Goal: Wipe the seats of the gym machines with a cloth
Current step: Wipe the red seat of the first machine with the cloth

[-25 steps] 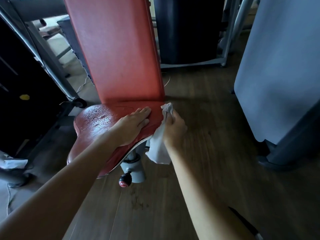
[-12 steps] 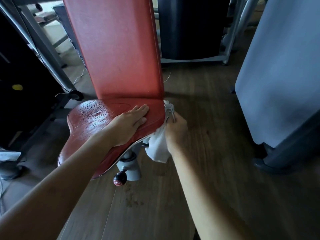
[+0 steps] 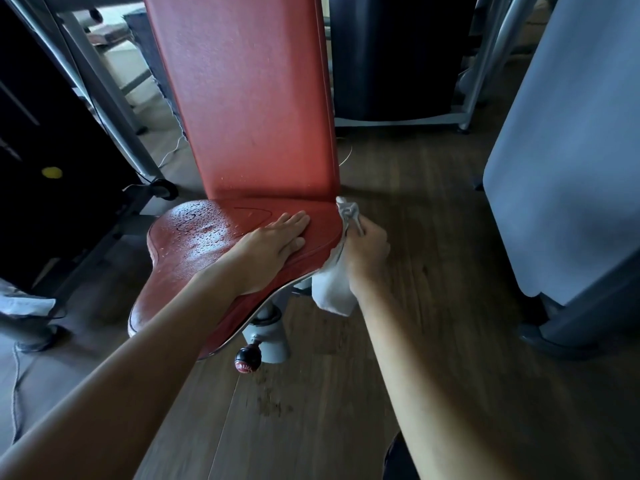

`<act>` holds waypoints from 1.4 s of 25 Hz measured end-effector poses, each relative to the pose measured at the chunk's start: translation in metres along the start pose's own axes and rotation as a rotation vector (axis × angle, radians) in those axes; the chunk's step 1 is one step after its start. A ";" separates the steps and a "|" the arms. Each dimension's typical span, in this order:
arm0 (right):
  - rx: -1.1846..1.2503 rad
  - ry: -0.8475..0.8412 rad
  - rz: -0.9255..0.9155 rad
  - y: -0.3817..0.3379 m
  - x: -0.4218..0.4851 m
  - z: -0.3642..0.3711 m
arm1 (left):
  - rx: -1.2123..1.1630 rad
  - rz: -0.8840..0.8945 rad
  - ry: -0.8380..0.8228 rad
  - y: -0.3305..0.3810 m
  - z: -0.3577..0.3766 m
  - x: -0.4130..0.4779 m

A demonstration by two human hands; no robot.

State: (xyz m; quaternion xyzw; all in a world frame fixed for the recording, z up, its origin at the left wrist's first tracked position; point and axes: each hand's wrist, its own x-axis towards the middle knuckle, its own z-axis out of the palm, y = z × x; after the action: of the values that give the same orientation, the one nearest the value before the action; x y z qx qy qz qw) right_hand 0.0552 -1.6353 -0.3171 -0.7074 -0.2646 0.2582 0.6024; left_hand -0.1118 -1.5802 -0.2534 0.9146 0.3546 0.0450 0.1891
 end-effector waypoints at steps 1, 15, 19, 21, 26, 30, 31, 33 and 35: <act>0.007 -0.010 -0.004 -0.002 -0.001 -0.001 | 0.000 0.001 -0.002 0.000 0.000 0.001; -0.083 -0.055 -0.087 -0.011 -0.056 -0.011 | -0.006 0.014 0.002 -0.001 0.001 0.004; -0.133 0.016 -0.171 -0.022 -0.022 0.002 | 0.003 0.006 -0.008 -0.001 0.001 0.004; -0.169 0.021 -0.103 -0.025 0.001 0.005 | -0.004 0.005 -0.013 0.001 -0.001 0.005; -0.089 -0.002 -0.173 -0.004 -0.058 -0.004 | 0.010 0.005 -0.006 0.001 0.000 0.006; -0.092 0.029 -0.098 -0.011 -0.012 0.004 | 0.013 0.010 -0.008 0.000 0.001 0.005; -0.089 0.023 -0.047 -0.014 -0.002 0.004 | 0.007 0.012 -0.009 0.001 0.000 0.006; -0.063 0.029 -0.007 -0.006 -0.015 0.004 | -0.001 0.009 -0.005 0.001 -0.001 0.005; -0.055 0.032 -0.068 0.008 -0.051 0.002 | -0.002 0.006 -0.005 0.001 0.000 0.005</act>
State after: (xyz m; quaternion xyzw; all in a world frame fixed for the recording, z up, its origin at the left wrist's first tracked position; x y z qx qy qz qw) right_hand 0.0172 -1.6705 -0.3225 -0.7185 -0.2859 0.2190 0.5950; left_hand -0.1076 -1.5777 -0.2531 0.9156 0.3513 0.0434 0.1907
